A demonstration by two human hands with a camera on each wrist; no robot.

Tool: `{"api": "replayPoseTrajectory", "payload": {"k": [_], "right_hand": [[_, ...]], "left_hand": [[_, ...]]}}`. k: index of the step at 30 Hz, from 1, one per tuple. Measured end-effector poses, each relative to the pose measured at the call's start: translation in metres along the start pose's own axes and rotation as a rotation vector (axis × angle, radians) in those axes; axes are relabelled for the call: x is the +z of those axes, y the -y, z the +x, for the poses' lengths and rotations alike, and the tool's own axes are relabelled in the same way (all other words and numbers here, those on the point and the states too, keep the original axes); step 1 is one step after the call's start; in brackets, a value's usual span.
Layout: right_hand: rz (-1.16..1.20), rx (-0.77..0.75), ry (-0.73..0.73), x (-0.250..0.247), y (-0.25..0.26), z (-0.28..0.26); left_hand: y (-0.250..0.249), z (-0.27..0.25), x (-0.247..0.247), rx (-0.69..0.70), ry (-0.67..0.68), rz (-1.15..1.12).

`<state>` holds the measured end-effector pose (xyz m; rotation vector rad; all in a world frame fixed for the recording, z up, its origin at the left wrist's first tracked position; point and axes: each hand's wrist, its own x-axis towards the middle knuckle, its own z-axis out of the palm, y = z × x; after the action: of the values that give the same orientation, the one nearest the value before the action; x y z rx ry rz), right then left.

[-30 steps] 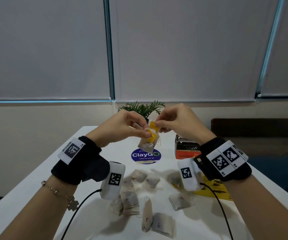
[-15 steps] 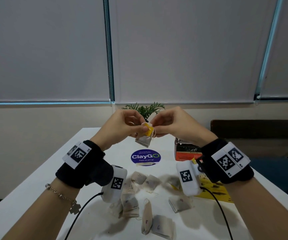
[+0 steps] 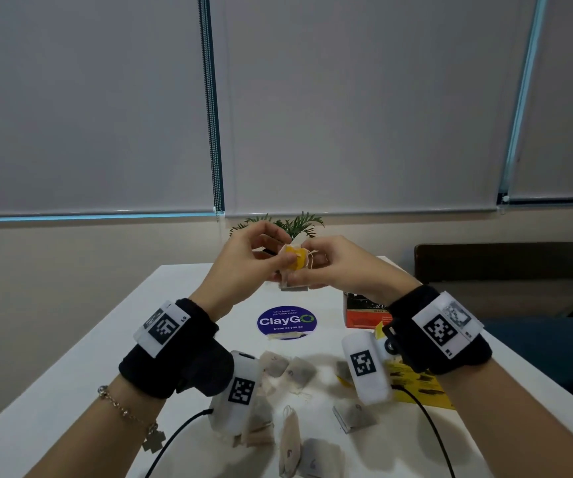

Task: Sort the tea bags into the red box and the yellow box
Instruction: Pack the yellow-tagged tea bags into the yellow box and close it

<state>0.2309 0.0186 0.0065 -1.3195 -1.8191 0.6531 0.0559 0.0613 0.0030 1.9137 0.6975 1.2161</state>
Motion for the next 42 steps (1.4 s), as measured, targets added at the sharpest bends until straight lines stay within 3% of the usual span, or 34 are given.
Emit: {"api": "replayPoseTrajectory", "payload": {"k": [3,6,10,16,32,42], "right_hand": [[0.094,0.061,0.04,-0.007,-0.002,-0.011],[0.151,0.153,0.041,-0.023,-0.009,-0.034],[0.074,0.237,-0.003,-0.048,-0.024,-0.07],[0.243,0.231,-0.142,-0.068,-0.049,-0.114],[0.226,0.344,-0.314,-0.095,-0.083,-0.152],[0.111,0.357,-0.295,-0.094,-0.09,-0.153]], "left_hand": [[0.0,-0.002,0.011,-0.021,0.027,-0.037],[0.0,-0.005,0.028,-0.095,0.15,-0.004],[-0.005,-0.004,0.062,-0.098,0.338,0.136],[-0.017,0.009,0.115,-0.16,0.488,0.102],[-0.015,0.016,0.169,-0.195,0.576,0.273],[-0.012,0.016,0.174,-0.194,0.606,0.313]]}}
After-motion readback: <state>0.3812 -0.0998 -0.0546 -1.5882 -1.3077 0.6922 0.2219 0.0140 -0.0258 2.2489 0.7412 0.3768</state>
